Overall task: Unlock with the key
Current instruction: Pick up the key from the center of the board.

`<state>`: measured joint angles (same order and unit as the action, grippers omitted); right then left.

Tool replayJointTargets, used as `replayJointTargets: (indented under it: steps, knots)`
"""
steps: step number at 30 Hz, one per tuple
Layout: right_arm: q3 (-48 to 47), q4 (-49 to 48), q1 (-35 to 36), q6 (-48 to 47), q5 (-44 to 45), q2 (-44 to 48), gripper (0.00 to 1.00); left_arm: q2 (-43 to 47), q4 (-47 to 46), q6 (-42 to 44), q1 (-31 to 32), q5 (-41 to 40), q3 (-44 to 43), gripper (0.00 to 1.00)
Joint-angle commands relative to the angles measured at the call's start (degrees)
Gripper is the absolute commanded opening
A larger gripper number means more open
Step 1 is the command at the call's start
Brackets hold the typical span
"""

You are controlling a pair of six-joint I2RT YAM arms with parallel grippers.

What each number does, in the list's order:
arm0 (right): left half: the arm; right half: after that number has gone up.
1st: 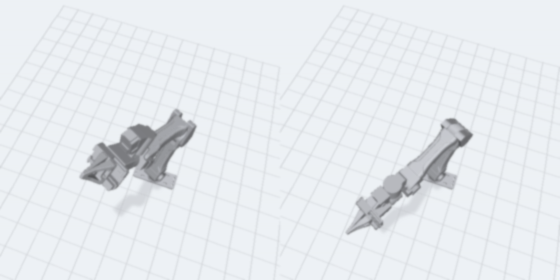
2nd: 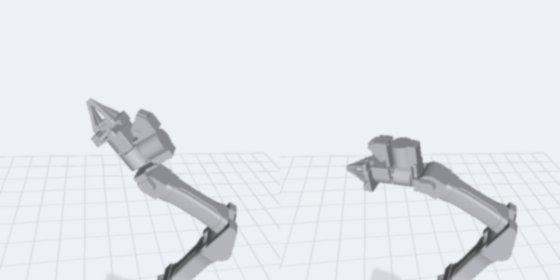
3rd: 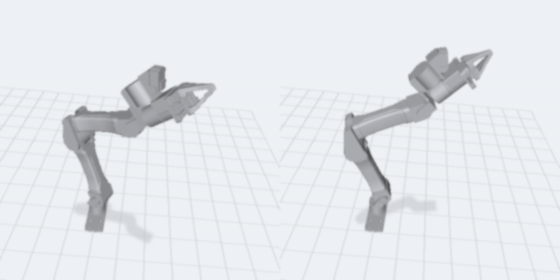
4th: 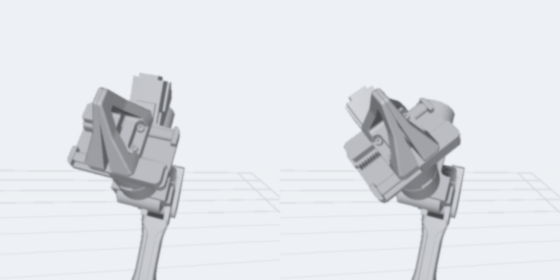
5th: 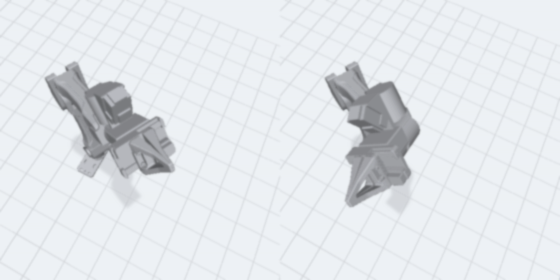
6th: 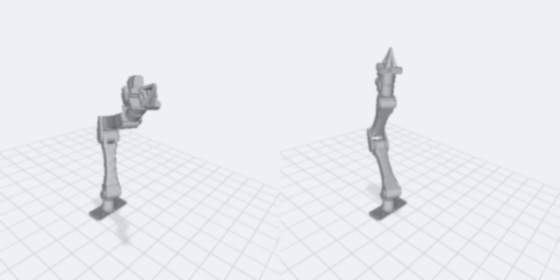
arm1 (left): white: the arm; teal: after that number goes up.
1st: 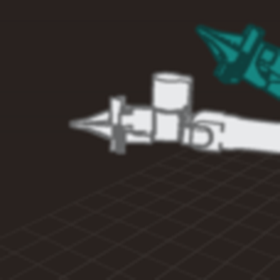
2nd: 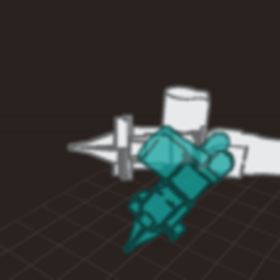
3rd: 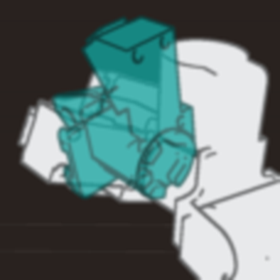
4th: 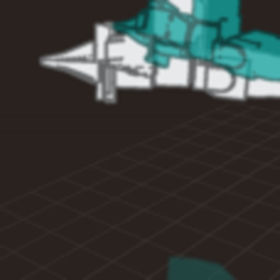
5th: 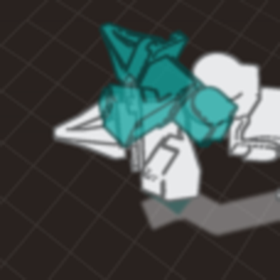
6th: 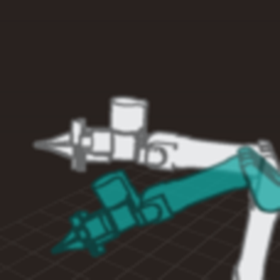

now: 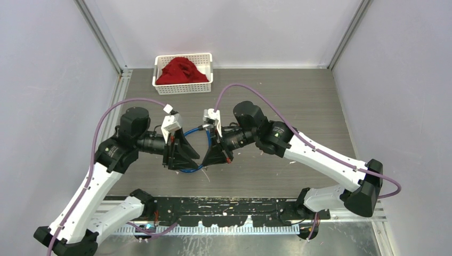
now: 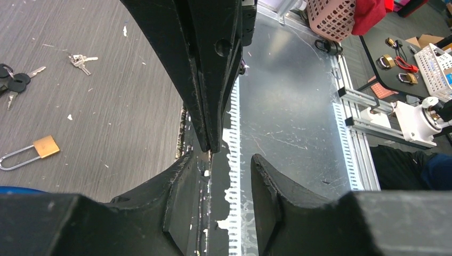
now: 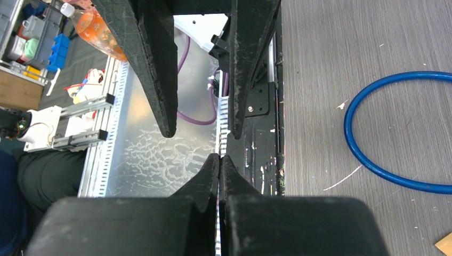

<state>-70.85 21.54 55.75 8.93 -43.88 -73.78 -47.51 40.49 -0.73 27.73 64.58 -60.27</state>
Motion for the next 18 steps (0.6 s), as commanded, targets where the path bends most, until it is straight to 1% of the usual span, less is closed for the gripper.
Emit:
replayJointTargets:
  steps: [1,6,8,10,12,14,16,18]
  knots:
    - [-3.08,-1.4,0.41,-0.39,0.37,0.89,0.01,-0.59,-1.2,-0.33,-0.13,0.11,-0.32,0.43]
    - [-3.1,-1.25,0.41,-0.55,0.31,0.85,0.01,-2.5,2.31,1.49,-0.13,-0.62,-1.47,0.55]
    - [-3.15,-1.24,0.36,-0.58,0.27,0.9,0.01,-2.82,2.54,1.44,-0.13,-0.62,-1.68,0.57]
    - [-3.23,-1.17,0.37,-0.55,0.37,0.9,0.01,-2.72,2.49,1.48,-0.13,-0.42,-1.77,0.56]
    - [-3.24,-1.23,0.39,-0.45,0.37,0.99,0.01,-2.56,2.5,1.48,-0.08,-0.19,-1.78,0.53]
    - [-3.37,-1.24,0.42,-0.37,0.5,0.89,0.01,-2.59,2.62,1.52,-0.13,-0.07,-1.7,0.47]
    - [-3.41,-1.31,0.4,-0.34,0.55,0.81,0.01,-2.52,2.58,1.58,-0.08,-0.11,-1.6,0.39]
    - [-3.5,-1.33,0.36,-0.26,0.63,0.83,0.01,-2.56,2.58,1.63,-0.15,-0.08,-1.65,0.27]
